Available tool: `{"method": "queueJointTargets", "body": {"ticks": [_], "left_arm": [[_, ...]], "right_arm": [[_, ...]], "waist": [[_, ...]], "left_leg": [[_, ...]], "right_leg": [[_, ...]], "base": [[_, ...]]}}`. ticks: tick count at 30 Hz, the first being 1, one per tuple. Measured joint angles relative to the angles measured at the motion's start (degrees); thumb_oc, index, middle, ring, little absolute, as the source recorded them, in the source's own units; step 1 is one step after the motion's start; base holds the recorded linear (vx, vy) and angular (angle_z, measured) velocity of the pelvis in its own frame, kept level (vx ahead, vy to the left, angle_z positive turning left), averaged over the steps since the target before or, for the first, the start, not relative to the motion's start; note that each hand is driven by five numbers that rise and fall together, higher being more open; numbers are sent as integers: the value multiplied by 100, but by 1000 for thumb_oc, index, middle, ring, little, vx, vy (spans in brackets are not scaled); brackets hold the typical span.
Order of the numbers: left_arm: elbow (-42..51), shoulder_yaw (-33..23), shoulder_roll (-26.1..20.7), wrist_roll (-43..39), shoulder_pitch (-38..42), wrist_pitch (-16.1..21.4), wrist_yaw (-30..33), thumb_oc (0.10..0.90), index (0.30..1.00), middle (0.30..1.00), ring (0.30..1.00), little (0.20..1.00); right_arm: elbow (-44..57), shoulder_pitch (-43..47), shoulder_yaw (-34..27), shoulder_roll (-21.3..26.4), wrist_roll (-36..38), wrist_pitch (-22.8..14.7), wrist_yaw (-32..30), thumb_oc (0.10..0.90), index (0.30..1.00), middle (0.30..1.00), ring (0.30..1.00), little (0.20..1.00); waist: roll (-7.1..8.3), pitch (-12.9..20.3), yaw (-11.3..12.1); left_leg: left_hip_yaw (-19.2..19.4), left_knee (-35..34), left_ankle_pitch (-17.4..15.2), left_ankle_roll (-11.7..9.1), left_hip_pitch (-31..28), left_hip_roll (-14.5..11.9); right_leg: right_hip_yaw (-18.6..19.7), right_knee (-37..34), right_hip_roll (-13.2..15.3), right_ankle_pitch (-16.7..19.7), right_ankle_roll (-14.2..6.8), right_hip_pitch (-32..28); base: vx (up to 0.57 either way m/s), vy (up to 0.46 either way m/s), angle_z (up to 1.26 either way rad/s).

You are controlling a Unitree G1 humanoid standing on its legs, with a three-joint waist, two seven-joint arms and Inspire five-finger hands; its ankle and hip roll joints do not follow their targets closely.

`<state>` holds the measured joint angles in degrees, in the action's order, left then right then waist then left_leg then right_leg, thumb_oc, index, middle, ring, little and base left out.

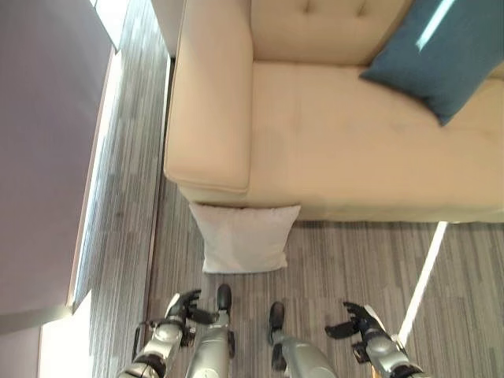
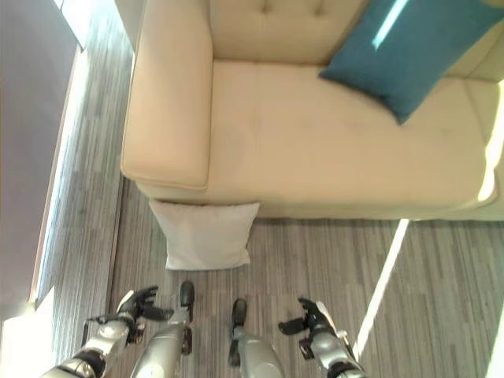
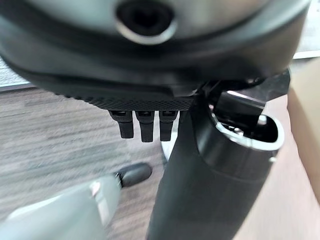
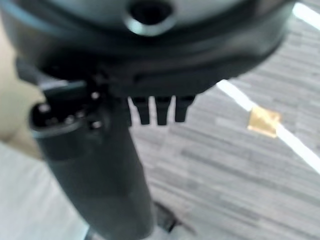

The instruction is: Pick up all the scattered cushions and arrange them neatly on the sofa.

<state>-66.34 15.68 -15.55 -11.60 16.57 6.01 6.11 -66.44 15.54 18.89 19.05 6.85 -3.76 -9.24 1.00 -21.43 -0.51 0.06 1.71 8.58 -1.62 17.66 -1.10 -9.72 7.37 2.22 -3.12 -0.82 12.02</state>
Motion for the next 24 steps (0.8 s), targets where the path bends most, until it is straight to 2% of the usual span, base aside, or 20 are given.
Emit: {"method": "queueJointTargets", "body": {"ticks": [2, 4, 5, 7, 9, 13, 15, 17, 18, 20, 22, 24], "left_arm": [[171, -5, -136, -139, 84, 93, 141, 800, 900, 900, 900, 900], [215, -14, -243, -259, 299, 131, 288, 800, 900, 900, 900, 900], [250, -13, -266, -364, 314, 150, 351, 800, 900, 900, 900, 900], [276, -15, -345, -647, 524, 252, 495, 800, 900, 900, 900, 900], [240, 19, -355, -723, 772, 246, 594, 800, 900, 900, 900, 900], [315, 285, -405, -928, 1555, 277, 868, 800, 900, 900, 900, 900], [358, 358, -454, -943, 1904, 286, 919, 800, 900, 900, 900, 900], [569, 784, -654, -1058, 2578, 315, 1093, 800, 900, 900, 900, 900], [667, 774, -753, -1064, 2759, 380, 1102, 800, 900, 900, 900, 900], [853, 720, -864, -1087, 3177, 456, 1195, 800, 900, 900, 900, 900], [872, 673, -977, -1095, 3782, 501, 1282, 800, 900, 900, 900, 900], [901, 739, -981, -1207, 3964, 502, 1359, 800, 900, 900, 900, 900]], "right_arm": [[181, 284, 31, 9, 93, -74, -92, 800, 900, 900, 900, 900], [438, 606, 97, -17, 135, -192, -140, 800, 900, 900, 900, 900], [446, 725, 166, -18, 149, -208, -156, 800, 900, 900, 900, 900], [497, 1227, 197, -14, 214, -290, -339, 800, 900, 900, 900, 900], [550, 1554, 211, -11, 258, -290, -465, 800, 900, 900, 900, 900], [677, 2451, 207, 68, 305, -321, -985, 800, 900, 900, 900, 900], [672, 2794, 187, 122, 330, -329, -1154, 800, 900, 900, 900, 900], [669, 3360, 179, 261, 423, -366, -1498, 800, 900, 900, 900, 900], [690, 3509, 103, 296, 469, -407, -1601, 800, 900, 900, 900, 900], [751, 3851, 40, 418, 559, -468, -1772, 800, 900, 900, 900, 900], [857, 4234, 40, 538, 713, -484, -1874, 800, 900, 900, 900, 900], [852, 4327, 149, 560, 809, -506, -1934, 800, 900, 900, 900, 900]], "waist": [[-30, -62, 27], [-52, -319, 149], [-54, -318, 153], [-64, -334, 191], [-64, -400, 189], [-53, -413, 137], [-40, -513, 101], [-20, -579, 13], [-5, -601, -27], [-15, -625, -22], [-22, -801, -48], [-24, -805, -58]], "left_leg": [[57, 10, 8, 30, 296, 68], [107, 15, 49, 82, 411, 135], [106, 37, 49, 82, 520, 158], [117, 127, 114, 127, 1108, 191], [113, 142, 191, 161, 1400, 207], [97, 277, 345, 148, 2493, 246], [90, 425, 349, 156, 2821, 265], [90, 1013, 247, 177, 3613, 319], [90, 1104, 160, 208, 3840, 353], [99, 1374, 196, 215, 4369, 336], [104, 1687, 167, 211, 4808, 302], [103, 1811, 141, 186, 4980, 287]], "right_leg": [[83, 442, 96, -152, -58, 511], [148, 663, 187, -201, -105, 749], [151, 768, 217, -246, -118, 890], [196, 1104, 280, -302, -130, 1590], [204, 1286, 322, -306, -132, 1955], [235, 1868, 403, -385, -59, 3245], [264, 2082, 427, -445, -50, 3592], [430, 2774, 512, -579, -16, 4437], [519, 2844, 517, -762, -16, 4631], [534, 3172, 507, -744, 41, 5169], [539, 3456, 507, -770, 84, 5610], [554, 3576, 504, -791, 118, 5793]], "base": [[-10, 52, -8], [-72, 86, -7], [-65, 61, 0], [-60, 46, 3], [-40, 22, 4], [-61, 24, 6], [-39, 27, 11], [-2, 25, 25], [22, 3, 21], [38, 4, 8], [0, 0, 0], [0, 0, 0]]}}
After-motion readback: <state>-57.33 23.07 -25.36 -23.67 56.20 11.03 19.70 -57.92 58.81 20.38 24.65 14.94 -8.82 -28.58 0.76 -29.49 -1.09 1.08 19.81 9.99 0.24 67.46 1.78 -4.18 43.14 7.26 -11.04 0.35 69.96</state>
